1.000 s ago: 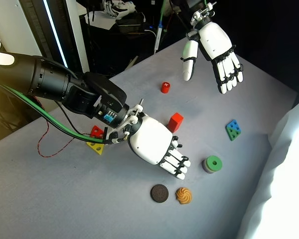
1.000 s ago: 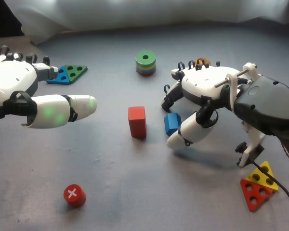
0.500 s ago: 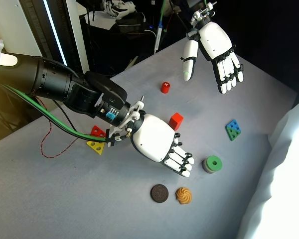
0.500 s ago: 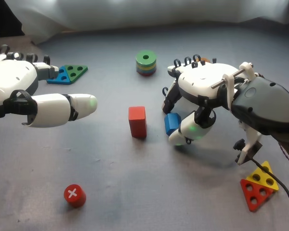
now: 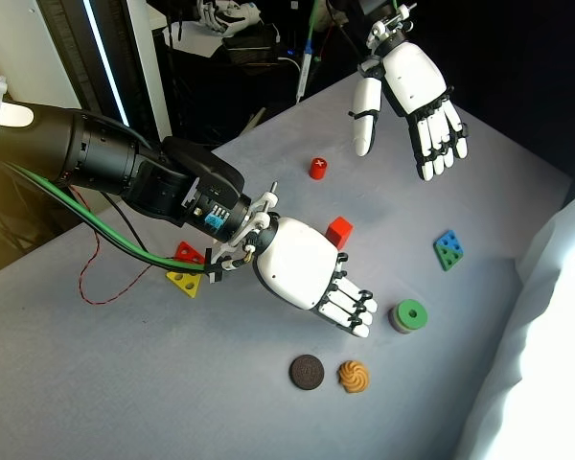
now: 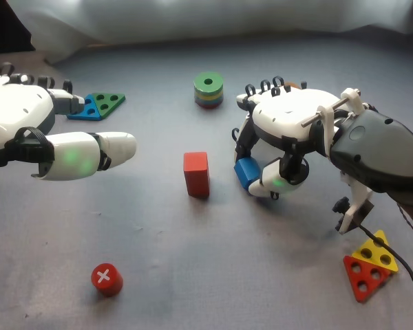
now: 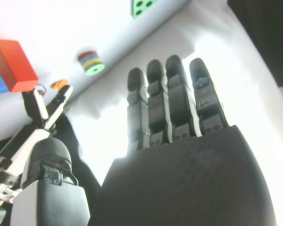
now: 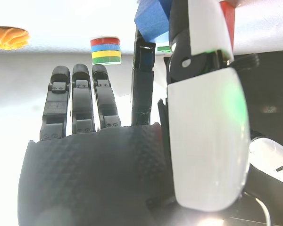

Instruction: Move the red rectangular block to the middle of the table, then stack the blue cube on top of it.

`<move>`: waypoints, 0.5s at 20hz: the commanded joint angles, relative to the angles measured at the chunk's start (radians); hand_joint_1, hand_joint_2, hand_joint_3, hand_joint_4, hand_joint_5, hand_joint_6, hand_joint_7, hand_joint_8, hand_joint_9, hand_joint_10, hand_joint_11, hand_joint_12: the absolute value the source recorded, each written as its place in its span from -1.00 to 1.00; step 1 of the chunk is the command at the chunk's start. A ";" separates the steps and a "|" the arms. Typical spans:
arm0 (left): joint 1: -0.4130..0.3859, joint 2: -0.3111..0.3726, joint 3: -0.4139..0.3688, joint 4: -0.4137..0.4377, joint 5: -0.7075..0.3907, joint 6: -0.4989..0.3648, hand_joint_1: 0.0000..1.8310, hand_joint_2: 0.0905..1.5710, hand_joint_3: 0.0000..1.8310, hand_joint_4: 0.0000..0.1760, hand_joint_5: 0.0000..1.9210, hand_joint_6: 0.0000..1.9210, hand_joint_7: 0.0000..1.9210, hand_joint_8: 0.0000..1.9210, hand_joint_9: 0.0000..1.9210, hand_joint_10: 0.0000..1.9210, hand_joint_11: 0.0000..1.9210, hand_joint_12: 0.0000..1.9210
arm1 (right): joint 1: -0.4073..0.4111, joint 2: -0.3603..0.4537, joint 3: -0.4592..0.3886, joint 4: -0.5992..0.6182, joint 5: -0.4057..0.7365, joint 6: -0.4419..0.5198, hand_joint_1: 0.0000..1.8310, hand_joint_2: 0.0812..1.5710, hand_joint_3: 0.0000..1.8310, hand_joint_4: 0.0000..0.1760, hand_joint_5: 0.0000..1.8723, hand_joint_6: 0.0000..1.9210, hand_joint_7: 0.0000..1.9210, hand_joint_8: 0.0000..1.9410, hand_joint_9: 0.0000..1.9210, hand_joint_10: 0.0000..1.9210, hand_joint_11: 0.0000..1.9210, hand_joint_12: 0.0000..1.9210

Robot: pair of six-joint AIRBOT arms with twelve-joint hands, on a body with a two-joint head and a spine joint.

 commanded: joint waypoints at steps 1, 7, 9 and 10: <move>-0.012 0.009 -0.001 0.056 -0.067 0.001 -1.00 0.33 -1.00 -1.00 -0.62 -1.00 -0.66 -1.00 -0.77 -1.00 -1.00 -0.85 | -0.005 0.007 -0.001 -0.032 0.026 -0.001 0.17 0.29 -1.00 1.00 0.20 -0.20 -0.88 -0.98 -1.00 -1.00 -1.00 -1.00; -0.016 0.009 -0.001 0.056 -0.067 0.003 -1.00 0.34 -1.00 -1.00 -0.60 -1.00 -0.65 -1.00 -0.75 -1.00 -1.00 -0.79 | 0.014 0.028 -0.003 -0.042 -0.002 -0.005 0.16 0.30 -1.00 1.00 0.17 -0.14 -0.89 -1.00 -1.00 -1.00 -1.00 -1.00; -0.018 0.009 -0.001 0.056 -0.067 0.003 -1.00 0.35 -1.00 -1.00 -0.60 -1.00 -0.65 -1.00 -0.75 -1.00 -1.00 -0.77 | 0.065 0.064 -0.008 -0.041 -0.053 -0.009 0.16 0.30 -1.00 1.00 0.17 -0.14 -0.91 -1.00 -1.00 -1.00 -1.00 -1.00; -0.018 0.009 -0.001 0.056 -0.067 0.003 -1.00 0.35 -1.00 -1.00 -0.60 -1.00 -0.65 -1.00 -0.75 -1.00 -1.00 -0.77 | 0.079 0.071 -0.008 -0.041 -0.072 -0.010 0.16 0.30 -1.00 1.00 0.17 -0.14 -0.91 -1.00 -1.00 -1.00 -1.00 -1.00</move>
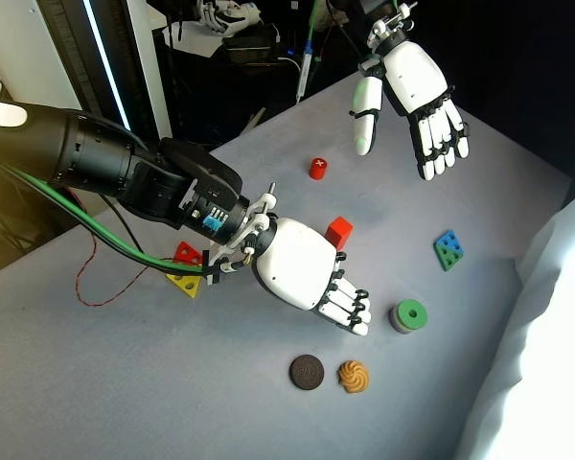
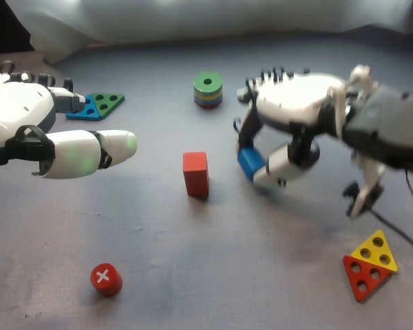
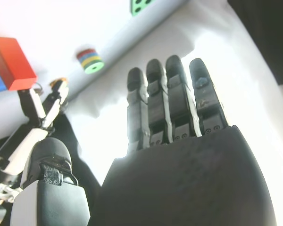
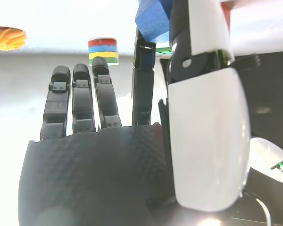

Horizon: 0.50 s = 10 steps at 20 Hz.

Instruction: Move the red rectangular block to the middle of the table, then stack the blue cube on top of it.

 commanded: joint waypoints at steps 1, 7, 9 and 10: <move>-0.012 0.009 0.000 0.057 -0.067 0.001 -1.00 0.36 -1.00 -1.00 -0.61 -1.00 -0.65 -1.00 -0.76 -1.00 -1.00 -0.79 | 0.026 0.016 -0.003 -0.041 0.023 0.001 0.16 0.30 -1.00 1.00 0.18 -0.17 -0.91 -1.00 -1.00 -1.00 -1.00 -1.00; -0.021 0.009 0.003 0.056 -0.067 0.006 -1.00 0.37 -1.00 -1.00 -0.62 -1.00 -0.67 -1.00 -0.76 -1.00 -1.00 -0.80 | 0.140 0.039 -0.004 -0.037 -0.021 -0.094 0.16 0.30 -1.00 1.00 0.18 -0.16 -0.91 -1.00 -1.00 -1.00 -1.00 -1.00; -0.021 0.009 0.003 0.056 -0.067 0.007 -1.00 0.37 -1.00 -1.00 -0.64 -1.00 -0.68 -1.00 -0.77 -1.00 -1.00 -0.82 | 0.175 0.037 0.004 -0.046 -0.078 -0.095 0.16 0.30 -1.00 1.00 0.17 -0.14 -0.93 -1.00 -1.00 -1.00 -1.00 -1.00; -0.021 0.009 0.003 0.056 -0.067 0.008 -1.00 0.37 -1.00 -1.00 -0.64 -1.00 -0.68 -1.00 -0.77 -1.00 -1.00 -0.82 | 0.189 0.033 0.004 -0.062 -0.090 -0.095 0.14 0.32 -0.99 1.00 0.13 -0.08 -0.95 -1.00 -1.00 -1.00 -1.00 -1.00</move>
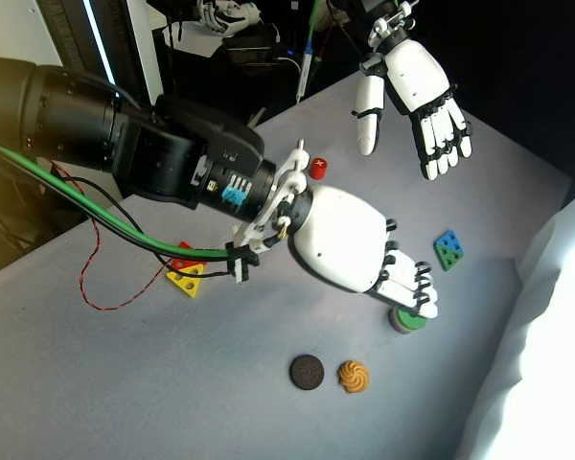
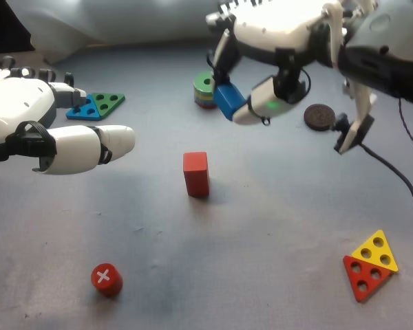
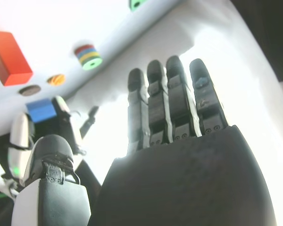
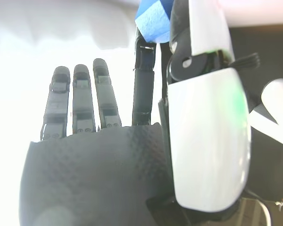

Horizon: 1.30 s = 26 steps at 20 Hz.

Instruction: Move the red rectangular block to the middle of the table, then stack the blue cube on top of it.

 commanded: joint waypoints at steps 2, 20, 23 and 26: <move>-0.011 0.009 0.005 0.055 -0.067 0.005 -1.00 0.38 -1.00 -1.00 -0.64 -1.00 -0.68 -1.00 -0.77 -1.00 -1.00 -0.81 | 0.036 -0.002 0.004 -0.028 -0.004 0.001 0.15 0.31 -1.00 1.00 0.15 -0.11 -0.93 -0.99 -1.00 -1.00 -1.00 -1.00; -0.011 0.009 0.004 0.051 -0.067 0.014 -1.00 0.41 -1.00 -1.00 -0.64 -1.00 -0.68 -1.00 -0.76 -1.00 -1.00 -0.83 | -0.020 -0.080 0.026 -0.012 -0.047 0.043 0.15 0.32 -1.00 1.00 0.14 -0.10 -0.91 -1.00 -1.00 -1.00 -1.00 -1.00; -0.012 0.009 0.004 0.051 -0.067 0.014 -1.00 0.41 -1.00 -1.00 -0.63 -1.00 -0.67 -1.00 -0.76 -1.00 -1.00 -0.83 | -0.031 -0.087 0.031 -0.013 -0.040 0.048 0.14 0.33 -0.99 1.00 0.11 -0.04 -0.92 -0.99 -1.00 -1.00 -1.00 -1.00; -0.014 0.009 0.004 0.051 -0.067 0.014 -1.00 0.41 -1.00 -1.00 -0.64 -1.00 -0.68 -1.00 -0.77 -1.00 -1.00 -0.83 | -0.040 -0.093 0.045 -0.014 -0.043 0.047 0.15 0.31 -1.00 1.00 0.16 -0.12 -0.87 -0.98 -0.98 -0.99 -1.00 -1.00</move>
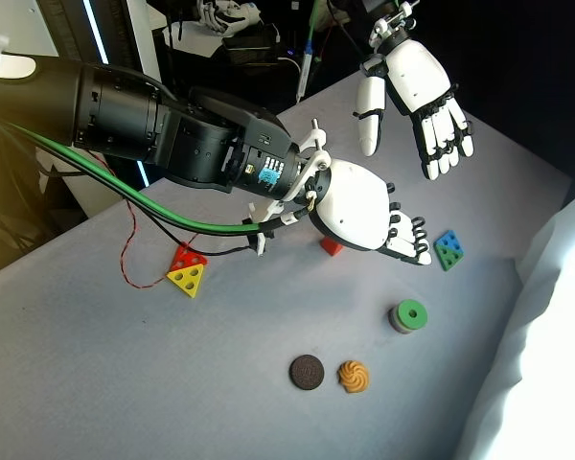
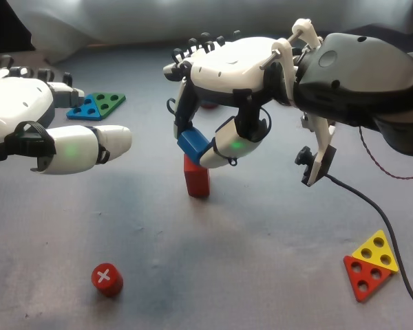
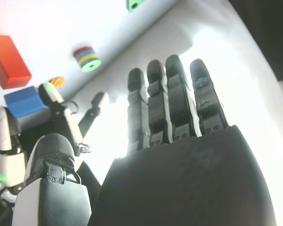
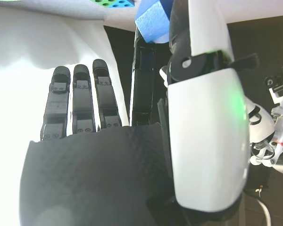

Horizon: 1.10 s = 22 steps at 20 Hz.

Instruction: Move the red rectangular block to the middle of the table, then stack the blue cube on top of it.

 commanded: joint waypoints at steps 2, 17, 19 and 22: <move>-0.015 0.009 0.001 0.057 -0.064 0.000 -1.00 0.42 -1.00 -1.00 -0.64 -1.00 -0.68 -1.00 -0.77 -1.00 -1.00 -0.83 | -0.003 0.008 0.008 -0.016 0.042 0.008 0.14 0.33 -1.00 1.00 0.12 -0.06 -0.91 -1.00 -1.00 -1.00 -1.00 -1.00; -0.021 0.009 0.006 0.052 -0.065 0.015 -1.00 0.43 -1.00 -1.00 -0.62 -1.00 -0.66 -1.00 -0.77 -1.00 -1.00 -0.85 | 0.007 -0.012 0.024 -0.016 0.014 -0.001 0.14 0.33 -1.00 1.00 0.11 -0.05 -0.92 -1.00 -0.99 -1.00 -1.00 -1.00; -0.022 0.009 0.007 0.052 -0.065 0.015 -1.00 0.43 -1.00 -1.00 -0.61 -0.99 -0.66 -0.99 -0.76 -1.00 -1.00 -0.85 | 0.007 -0.015 0.025 -0.016 0.014 0.003 0.14 0.33 -1.00 1.00 0.12 -0.06 -0.90 -1.00 -0.99 -1.00 -1.00 -1.00; -0.023 0.009 0.007 0.052 -0.065 0.015 -1.00 0.43 -1.00 -1.00 -0.61 -1.00 -0.66 -1.00 -0.76 -1.00 -1.00 -0.80 | 0.005 -0.018 0.025 -0.014 0.014 0.006 0.14 0.33 -1.00 1.00 0.12 -0.06 -0.90 -1.00 -1.00 -1.00 -1.00 -1.00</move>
